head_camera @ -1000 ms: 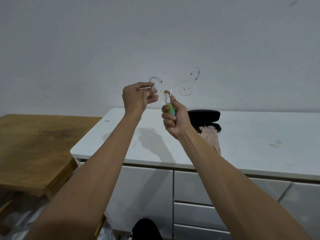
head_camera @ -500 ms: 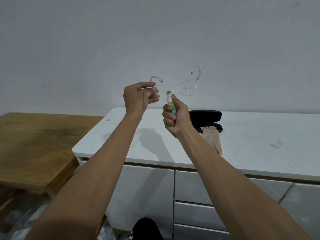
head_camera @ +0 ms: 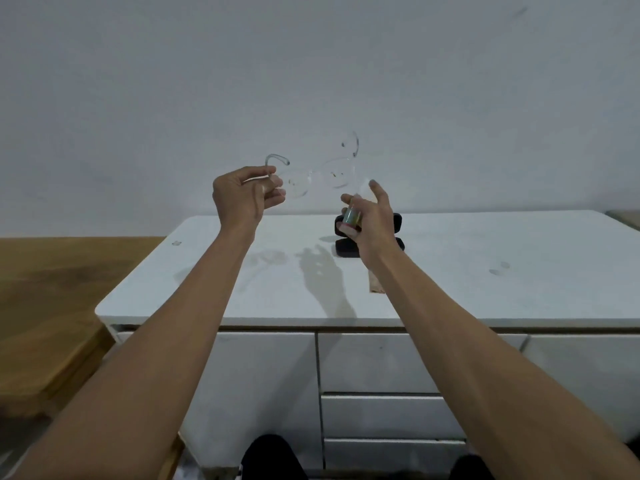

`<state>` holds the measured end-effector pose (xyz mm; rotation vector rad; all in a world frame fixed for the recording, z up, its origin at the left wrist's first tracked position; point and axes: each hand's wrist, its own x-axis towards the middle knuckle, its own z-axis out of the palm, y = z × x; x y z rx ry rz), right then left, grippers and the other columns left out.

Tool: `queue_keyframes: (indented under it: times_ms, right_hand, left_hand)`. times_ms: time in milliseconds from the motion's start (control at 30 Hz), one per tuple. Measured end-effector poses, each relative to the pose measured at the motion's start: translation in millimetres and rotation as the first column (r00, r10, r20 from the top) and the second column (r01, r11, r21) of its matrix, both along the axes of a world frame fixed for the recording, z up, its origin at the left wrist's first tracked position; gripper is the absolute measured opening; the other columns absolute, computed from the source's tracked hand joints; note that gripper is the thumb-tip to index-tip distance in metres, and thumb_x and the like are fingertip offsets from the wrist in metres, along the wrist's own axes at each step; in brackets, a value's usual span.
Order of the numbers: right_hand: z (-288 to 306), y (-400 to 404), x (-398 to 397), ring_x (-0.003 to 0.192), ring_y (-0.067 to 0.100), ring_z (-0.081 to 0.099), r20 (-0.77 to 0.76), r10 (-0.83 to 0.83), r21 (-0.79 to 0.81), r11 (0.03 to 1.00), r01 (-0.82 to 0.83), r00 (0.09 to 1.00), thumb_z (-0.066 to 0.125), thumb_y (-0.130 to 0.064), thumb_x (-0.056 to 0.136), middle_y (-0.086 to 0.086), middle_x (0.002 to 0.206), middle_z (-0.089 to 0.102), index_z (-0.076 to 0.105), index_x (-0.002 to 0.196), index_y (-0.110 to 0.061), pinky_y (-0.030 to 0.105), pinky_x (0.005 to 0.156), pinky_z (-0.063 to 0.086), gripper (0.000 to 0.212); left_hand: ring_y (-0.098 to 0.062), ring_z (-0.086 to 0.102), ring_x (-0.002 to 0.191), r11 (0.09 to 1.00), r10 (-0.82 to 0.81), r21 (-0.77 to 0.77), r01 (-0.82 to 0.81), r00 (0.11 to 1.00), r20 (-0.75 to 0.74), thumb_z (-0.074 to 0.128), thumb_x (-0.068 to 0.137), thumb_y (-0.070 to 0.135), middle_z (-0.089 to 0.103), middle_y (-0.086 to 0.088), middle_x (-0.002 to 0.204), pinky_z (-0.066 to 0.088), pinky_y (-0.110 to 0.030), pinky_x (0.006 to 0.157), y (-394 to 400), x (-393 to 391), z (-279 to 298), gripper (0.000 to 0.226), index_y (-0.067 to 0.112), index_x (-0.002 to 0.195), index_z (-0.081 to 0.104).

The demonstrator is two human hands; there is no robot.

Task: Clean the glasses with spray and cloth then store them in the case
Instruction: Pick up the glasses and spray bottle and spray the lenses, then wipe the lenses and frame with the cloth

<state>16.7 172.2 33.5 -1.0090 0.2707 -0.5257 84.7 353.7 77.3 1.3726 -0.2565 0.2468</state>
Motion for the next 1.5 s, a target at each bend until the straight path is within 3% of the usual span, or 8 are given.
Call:
queue_keyframes:
  times_ms: [233, 467, 667, 1000, 1100, 1233, 1367, 1500]
  right_hand:
    - [-20, -79, -44, 0.081, 0.012, 0.067, -0.03, -0.441, -0.33, 0.852, 0.408, 0.897, 0.075, -0.016, 0.091, -0.001, 0.101, 0.071, 0.066, 0.12, -0.023, 0.037, 0.079, 0.063, 0.031]
    - [-44, -145, -96, 0.091, 0.02, 0.07, -0.055, -0.819, -0.494, 0.52, 0.697, 0.572, 0.072, -0.016, 0.093, 0.0, 0.105, 0.074, 0.069, 0.123, -0.025, 0.03, 0.082, 0.054, 0.032]
    - [-70, -186, -128, 0.103, 0.026, 0.069, -0.168, -0.903, -0.566, 0.417, 0.712, 0.395, 0.071, -0.014, 0.093, 0.004, 0.113, 0.073, 0.067, 0.124, -0.027, 0.039, 0.09, 0.056, 0.034]
    - [-89, -195, -139, 0.11, 0.028, 0.067, -0.243, -0.886, -0.659, 0.45, 0.603, 0.395, 0.071, -0.022, 0.094, 0.003, 0.12, 0.072, 0.066, 0.125, -0.027, 0.035, 0.084, 0.048, 0.032]
    - [-89, -194, -141, 0.124, 0.03, 0.058, -0.247, -0.889, -0.676, 0.444, 0.588, 0.387, 0.074, -0.024, 0.091, 0.006, 0.133, 0.063, 0.058, 0.137, -0.026, 0.04, 0.093, 0.048, 0.049]
    - [-81, -179, -142, 0.133, 0.032, 0.043, -0.065, -0.954, -0.781, 0.231, 0.581, 0.292, 0.078, -0.025, 0.084, 0.01, 0.145, 0.046, 0.046, 0.147, -0.024, 0.05, 0.106, 0.042, 0.071]
    - [-69, -157, -130, 0.118, 0.031, 0.052, 0.236, -0.883, -0.812, 0.05, 0.582, 0.406, 0.07, -0.017, 0.083, 0.012, 0.128, 0.056, 0.056, 0.137, -0.017, 0.042, 0.099, 0.044, 0.056]
    - [-67, -127, -106, 0.09, 0.016, 0.063, 0.157, -0.568, -0.865, 0.316, 0.39, 0.808, 0.069, -0.011, 0.089, -0.001, 0.102, 0.07, 0.069, 0.116, -0.02, 0.037, 0.085, 0.055, 0.029]
  left_hand:
    - [-0.025, 0.072, 0.057, 1.0, -0.021, 0.014, 0.021, 1.0, -0.01, 0.068, 0.082, -0.015, 0.074, -0.015, 0.073, 0.064, -0.032, 0.066, -22, -5, -12, 0.018, -0.003, 0.094, 0.076]
    - [-0.03, 0.073, 0.063, 0.998, -0.057, 0.028, 0.058, 0.997, -0.042, 0.07, 0.081, -0.013, 0.076, -0.015, 0.075, 0.064, -0.038, 0.074, -44, -4, -26, 0.019, 0.004, 0.086, 0.077]
    - [-0.028, 0.074, 0.062, 0.996, -0.075, 0.043, 0.078, 0.995, -0.065, 0.07, 0.082, -0.012, 0.075, -0.013, 0.075, 0.065, -0.035, 0.072, -65, -5, -37, 0.018, 0.003, 0.088, 0.077]
    - [-0.028, 0.073, 0.062, 0.992, -0.105, 0.061, 0.109, 0.992, -0.065, 0.068, 0.082, -0.01, 0.075, -0.014, 0.076, 0.064, -0.033, 0.07, -77, -4, -42, 0.02, 0.008, 0.083, 0.076]
    - [-0.028, 0.073, 0.062, 0.991, -0.112, 0.062, 0.116, 0.992, -0.064, 0.068, 0.083, -0.011, 0.075, -0.013, 0.074, 0.064, -0.033, 0.069, -78, -4, -43, 0.02, 0.007, 0.084, 0.076]
    - [-0.028, 0.073, 0.061, 0.991, -0.117, 0.056, 0.12, 0.991, -0.062, 0.068, 0.082, -0.012, 0.075, -0.011, 0.072, 0.064, -0.032, 0.069, -78, -4, -41, 0.02, 0.006, 0.086, 0.077]
    - [-0.03, 0.074, 0.063, 0.991, -0.116, 0.053, 0.119, 0.991, -0.06, 0.068, 0.082, -0.011, 0.076, -0.013, 0.073, 0.063, -0.033, 0.07, -78, -5, -40, 0.022, 0.009, 0.083, 0.077]
    - [-0.029, 0.073, 0.063, 0.992, -0.117, 0.044, 0.12, 0.991, -0.063, 0.068, 0.082, -0.011, 0.075, -0.014, 0.076, 0.064, -0.034, 0.07, -75, -6, -40, 0.021, 0.008, 0.083, 0.077]
